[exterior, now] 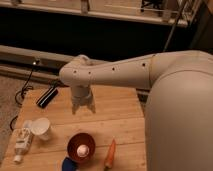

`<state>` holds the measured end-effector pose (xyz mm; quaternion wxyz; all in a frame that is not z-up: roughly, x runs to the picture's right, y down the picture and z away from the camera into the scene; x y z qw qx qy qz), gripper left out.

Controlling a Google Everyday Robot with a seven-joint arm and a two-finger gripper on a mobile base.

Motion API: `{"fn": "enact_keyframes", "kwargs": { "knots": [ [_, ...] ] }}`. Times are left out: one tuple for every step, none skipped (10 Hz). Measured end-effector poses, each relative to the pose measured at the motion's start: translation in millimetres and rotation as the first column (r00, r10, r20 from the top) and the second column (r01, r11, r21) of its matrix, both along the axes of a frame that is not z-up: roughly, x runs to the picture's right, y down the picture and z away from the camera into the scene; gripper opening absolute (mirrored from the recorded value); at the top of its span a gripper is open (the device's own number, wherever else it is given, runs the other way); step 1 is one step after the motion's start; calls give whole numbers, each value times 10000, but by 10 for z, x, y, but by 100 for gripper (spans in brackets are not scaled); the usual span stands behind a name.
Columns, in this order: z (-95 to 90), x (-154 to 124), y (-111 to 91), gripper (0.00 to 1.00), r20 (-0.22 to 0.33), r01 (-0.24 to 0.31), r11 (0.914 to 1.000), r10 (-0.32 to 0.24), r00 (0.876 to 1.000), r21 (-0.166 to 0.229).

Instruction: Stand the bottle upright

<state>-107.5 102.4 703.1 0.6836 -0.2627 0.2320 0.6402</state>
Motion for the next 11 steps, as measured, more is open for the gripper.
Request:
{"fn": "enact_keyframes", "kwargs": {
  "knots": [
    [0, 0, 0, 65, 0, 1, 10000, -1, 10000, 0],
    [0, 0, 0, 65, -1, 1, 10000, -1, 10000, 0],
    [0, 0, 0, 65, -1, 1, 10000, -1, 10000, 0],
    [0, 1, 0, 65, -1, 1, 10000, -1, 10000, 0],
    [0, 1, 0, 65, -2, 1, 10000, -1, 10000, -1],
    [0, 3, 6, 65, -11, 9, 10000, -9, 10000, -7],
    [-22, -8, 37, 65, -34, 107, 9999, -107, 9999, 11],
    [-78, -99, 104, 65, 48, 328, 9995, -328, 9994, 42],
    [-202, -359, 259, 65, 347, 813, 9965, -819, 9960, 194],
    [-308, -567, 380, 65, 600, 1066, 9939, -1081, 9923, 282],
    [-382, -742, 476, 65, 824, 1229, 9918, -1255, 9887, 363]
  ]
}}
